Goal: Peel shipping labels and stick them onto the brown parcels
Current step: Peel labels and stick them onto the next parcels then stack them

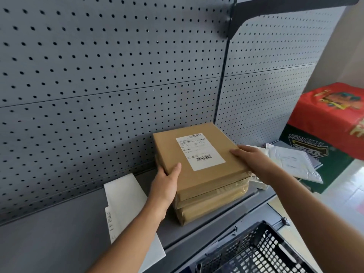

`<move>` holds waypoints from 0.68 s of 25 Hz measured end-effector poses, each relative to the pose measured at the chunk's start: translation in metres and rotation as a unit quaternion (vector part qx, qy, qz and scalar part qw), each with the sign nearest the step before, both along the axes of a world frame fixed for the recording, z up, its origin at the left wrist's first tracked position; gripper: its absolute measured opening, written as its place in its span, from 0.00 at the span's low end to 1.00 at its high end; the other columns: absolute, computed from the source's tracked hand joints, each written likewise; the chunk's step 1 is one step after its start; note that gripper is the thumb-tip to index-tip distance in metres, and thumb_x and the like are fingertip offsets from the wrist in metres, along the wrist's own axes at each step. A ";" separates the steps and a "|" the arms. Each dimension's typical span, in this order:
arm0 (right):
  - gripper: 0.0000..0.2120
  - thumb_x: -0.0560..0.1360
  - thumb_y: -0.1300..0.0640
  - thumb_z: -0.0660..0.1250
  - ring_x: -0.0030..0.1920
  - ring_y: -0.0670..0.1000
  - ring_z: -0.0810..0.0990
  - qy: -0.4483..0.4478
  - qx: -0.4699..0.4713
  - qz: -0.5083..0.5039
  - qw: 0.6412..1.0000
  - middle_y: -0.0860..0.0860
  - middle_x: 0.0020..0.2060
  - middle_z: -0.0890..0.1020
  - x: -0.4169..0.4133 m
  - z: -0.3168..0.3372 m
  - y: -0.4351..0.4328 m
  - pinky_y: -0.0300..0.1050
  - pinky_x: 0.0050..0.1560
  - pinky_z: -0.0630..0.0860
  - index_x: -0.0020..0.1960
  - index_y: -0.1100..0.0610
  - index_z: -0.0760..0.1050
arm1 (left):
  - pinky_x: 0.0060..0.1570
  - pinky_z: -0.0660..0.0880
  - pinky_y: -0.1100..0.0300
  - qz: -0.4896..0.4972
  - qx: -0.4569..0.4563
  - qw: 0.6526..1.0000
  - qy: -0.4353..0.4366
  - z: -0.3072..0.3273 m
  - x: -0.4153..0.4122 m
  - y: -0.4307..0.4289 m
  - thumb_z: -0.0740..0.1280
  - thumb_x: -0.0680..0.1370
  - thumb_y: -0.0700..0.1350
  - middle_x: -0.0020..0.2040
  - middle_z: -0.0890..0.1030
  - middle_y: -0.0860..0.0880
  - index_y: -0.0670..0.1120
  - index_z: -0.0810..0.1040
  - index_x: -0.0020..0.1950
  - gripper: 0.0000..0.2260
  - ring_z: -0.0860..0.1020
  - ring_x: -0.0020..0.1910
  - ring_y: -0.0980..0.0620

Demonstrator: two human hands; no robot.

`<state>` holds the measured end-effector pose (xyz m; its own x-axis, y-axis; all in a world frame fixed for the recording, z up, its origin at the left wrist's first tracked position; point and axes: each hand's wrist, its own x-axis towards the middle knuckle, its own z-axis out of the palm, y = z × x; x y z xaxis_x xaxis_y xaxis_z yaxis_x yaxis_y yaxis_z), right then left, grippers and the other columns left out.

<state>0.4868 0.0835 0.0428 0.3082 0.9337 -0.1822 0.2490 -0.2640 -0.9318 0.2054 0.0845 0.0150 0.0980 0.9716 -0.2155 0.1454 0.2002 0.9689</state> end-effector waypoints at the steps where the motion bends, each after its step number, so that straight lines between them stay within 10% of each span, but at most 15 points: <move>1: 0.14 0.78 0.48 0.69 0.51 0.53 0.85 -0.018 -0.003 0.004 1.000 0.49 0.49 0.87 0.000 0.002 0.000 0.49 0.54 0.80 0.60 0.51 0.82 | 0.58 0.73 0.57 -0.003 0.000 1.000 0.000 0.000 -0.001 0.000 0.64 0.80 0.60 0.64 0.81 0.52 0.52 0.70 0.75 0.25 0.79 0.61 0.52; 9: 0.20 0.80 0.48 0.64 0.63 0.56 0.77 -0.401 0.099 0.001 0.911 0.51 0.68 0.76 -0.045 0.032 0.005 0.49 0.55 0.72 0.70 0.51 0.74 | 0.63 0.73 0.51 0.080 0.178 0.935 0.297 0.028 -0.061 0.001 0.57 0.82 0.62 0.70 0.77 0.52 0.50 0.73 0.72 0.24 0.74 0.69 0.49; 17: 0.18 0.80 0.47 0.63 0.66 0.56 0.75 -0.420 0.220 0.158 0.866 0.52 0.65 0.77 -0.222 0.061 0.018 0.53 0.59 0.74 0.68 0.52 0.75 | 0.58 0.74 0.50 0.185 0.226 0.837 0.463 0.072 -0.211 -0.036 0.54 0.84 0.60 0.71 0.76 0.54 0.51 0.71 0.73 0.22 0.73 0.69 0.52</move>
